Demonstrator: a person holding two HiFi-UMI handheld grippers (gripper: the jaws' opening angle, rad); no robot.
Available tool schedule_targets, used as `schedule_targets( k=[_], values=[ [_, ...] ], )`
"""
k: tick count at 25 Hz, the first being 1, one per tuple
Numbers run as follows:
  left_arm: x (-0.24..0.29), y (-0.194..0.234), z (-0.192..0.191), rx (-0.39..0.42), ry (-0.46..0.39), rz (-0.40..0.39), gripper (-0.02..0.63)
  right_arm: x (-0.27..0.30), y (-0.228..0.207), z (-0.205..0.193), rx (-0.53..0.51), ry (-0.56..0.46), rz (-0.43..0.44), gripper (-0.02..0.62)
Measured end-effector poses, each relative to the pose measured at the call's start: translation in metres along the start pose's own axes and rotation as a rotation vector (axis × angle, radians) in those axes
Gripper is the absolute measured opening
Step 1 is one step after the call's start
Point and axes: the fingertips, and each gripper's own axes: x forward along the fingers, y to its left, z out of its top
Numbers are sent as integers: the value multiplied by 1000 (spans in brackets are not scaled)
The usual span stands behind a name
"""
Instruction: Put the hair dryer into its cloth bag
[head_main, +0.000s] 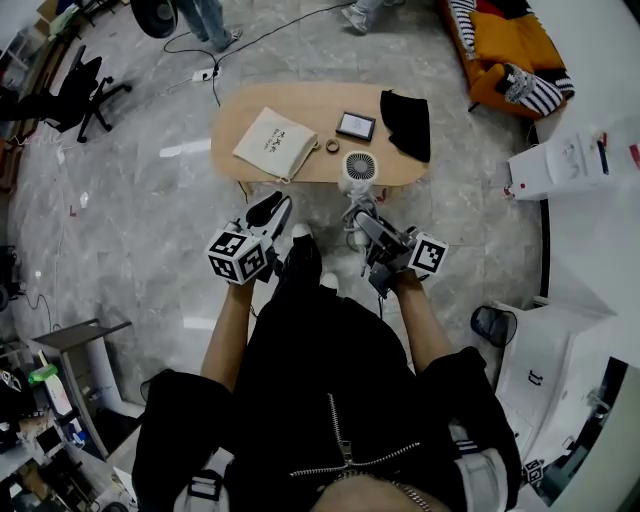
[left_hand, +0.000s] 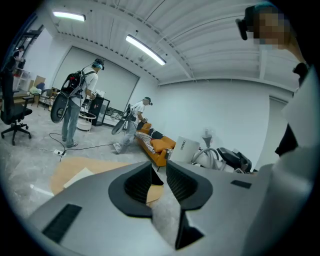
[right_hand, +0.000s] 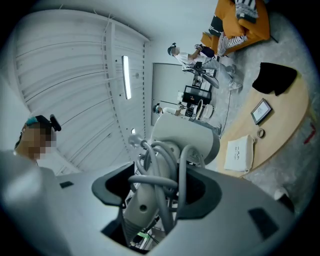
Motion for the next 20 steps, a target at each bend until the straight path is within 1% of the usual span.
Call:
schedule_targets(
  k=[5,14,20],
  values=[
    [20,21,8,-13,13,-17,97,20,-11,13,-2,-1,-17,262],
    [63,73,39,-28,30,-49,97,77,-34,53,-3,-17,-32,262],
    [80,108,54,-27,45,-65,97,116,-46,69,-1,-22,-39,262]
  ],
)
